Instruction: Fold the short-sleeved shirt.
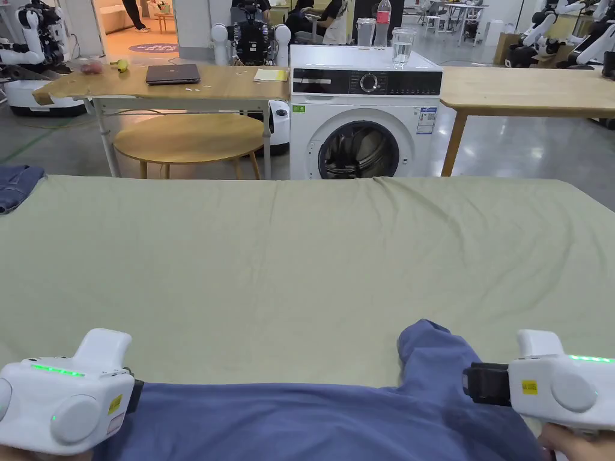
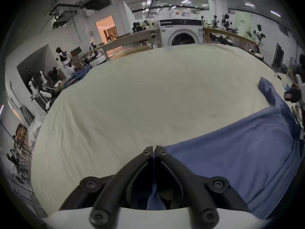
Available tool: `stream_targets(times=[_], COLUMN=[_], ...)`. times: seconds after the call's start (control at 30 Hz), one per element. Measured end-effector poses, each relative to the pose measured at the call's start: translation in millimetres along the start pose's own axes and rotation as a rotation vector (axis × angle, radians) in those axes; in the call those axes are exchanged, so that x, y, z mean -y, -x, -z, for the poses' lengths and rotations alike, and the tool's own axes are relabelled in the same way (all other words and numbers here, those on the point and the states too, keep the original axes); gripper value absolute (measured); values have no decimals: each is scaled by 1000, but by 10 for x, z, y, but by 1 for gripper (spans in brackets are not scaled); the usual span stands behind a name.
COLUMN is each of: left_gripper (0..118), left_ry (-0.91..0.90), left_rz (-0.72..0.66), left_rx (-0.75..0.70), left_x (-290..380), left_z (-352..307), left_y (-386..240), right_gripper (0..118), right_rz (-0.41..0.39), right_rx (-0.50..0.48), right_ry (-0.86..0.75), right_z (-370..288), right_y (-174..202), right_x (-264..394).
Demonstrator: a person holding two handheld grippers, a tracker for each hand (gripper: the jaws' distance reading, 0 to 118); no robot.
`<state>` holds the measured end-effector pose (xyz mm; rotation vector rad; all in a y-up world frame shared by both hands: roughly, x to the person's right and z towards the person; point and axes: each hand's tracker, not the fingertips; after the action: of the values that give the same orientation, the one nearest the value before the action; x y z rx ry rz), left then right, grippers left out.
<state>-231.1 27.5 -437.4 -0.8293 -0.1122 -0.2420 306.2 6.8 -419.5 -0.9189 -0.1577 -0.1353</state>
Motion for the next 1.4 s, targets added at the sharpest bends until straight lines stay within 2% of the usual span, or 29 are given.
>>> stream_targets(times=[0.03, 0.07, 0.1, 0.13, 0.17, 0.23, 0.33, 0.43, 0.57, 0.67, 0.73, 0.83, 0.93, 1.0, 1.03, 1.07, 1.13, 1.17, 1.2, 1.3, 1.4], left_gripper=[0, 0, 0, 0, 0, 0, 0, 0, 0, 0, 0, 0, 0, 1, 12, 27, 75, 97, 97, 111, 111], left_ry=[-4, -4, -3, 2, 4, 3, -34, -134, -239, -234, -190, -78, -23, -22, -43, -80, -168, -220, -261, -388, -497], left_rz=[3, 4, 4, 2, 1, -1, -44, -97, -124, -122, -135, -152, -178, -197, -216, -217, -175, -169, -165, -121, -76], left_rx=[-1, -3, -3, -4, -5, -5, 29, 38, 59, 80, 139, 106, 90, 87, 77, 50, -12, -16, 0, 9, 0], left_x=[3, 6, 9, 23, 40, 71, 125, 227, 516, 864, 1172, 1640, 2000, 2102, 2119, 2089, 1923, 1759, 1608, 1079, 678], left_z=[-21, -35, -51, -59, -77, -171, -420, -892, -1637, -2011, -2072, -1933, -1702, -1709, -1693, -1784, -1973, -2071, -2130, -2276, -2368], left_y=[-14, -25, -7, -13, -19, -16, 44, 149, 237, 230, 237, 197, 135, 113, 153, 130, 33, -42, -117, -479, -841], right_gripper=[99, 68, 17, 0, 0, 0, 0, 0, 0, 0, 0, 0, 0, 0, 4, 18, 89, 109, 109, 114, 114], right_rz=[-11, -24, -31, -30, -25, -8, -50, -24, -68, -91, -119, -141, -86, -67, -62, -56, -77, -109, -132, -179, -171], right_rx=[-7, -32, -48, -37, -90, -152, -113, -185, -204, -209, -192, -162, -136, -135, -133, -138, -159, -163, -160, -150, -120], right_ry=[57, 90, 95, 77, 39, 66, -38, -145, -261, -280, -275, -219, -123, -122, -137, -163, -220, -262, -310, -471, -554], right_z=[70, 89, 91, 58, -22, -169, -543, -1151, -1957, -2334, -2441, -2337, -1984, -1912, -1961, -2045, -2243, -2325, -2401, -2620, -2676], right_y=[20, 45, 66, 93, 107, 100, 41, -104, -233, -272, -231, -189, -209, -209, -197, -168, -39, 97, 228, 734, 1173], right_x=[12, 68, 111, 169, 215, 292, 336, 445, 798, 1221, 1551, 2055, 2402, 2464, 2453, 2413, 2252, 2139, 2042, 1726, 1497])
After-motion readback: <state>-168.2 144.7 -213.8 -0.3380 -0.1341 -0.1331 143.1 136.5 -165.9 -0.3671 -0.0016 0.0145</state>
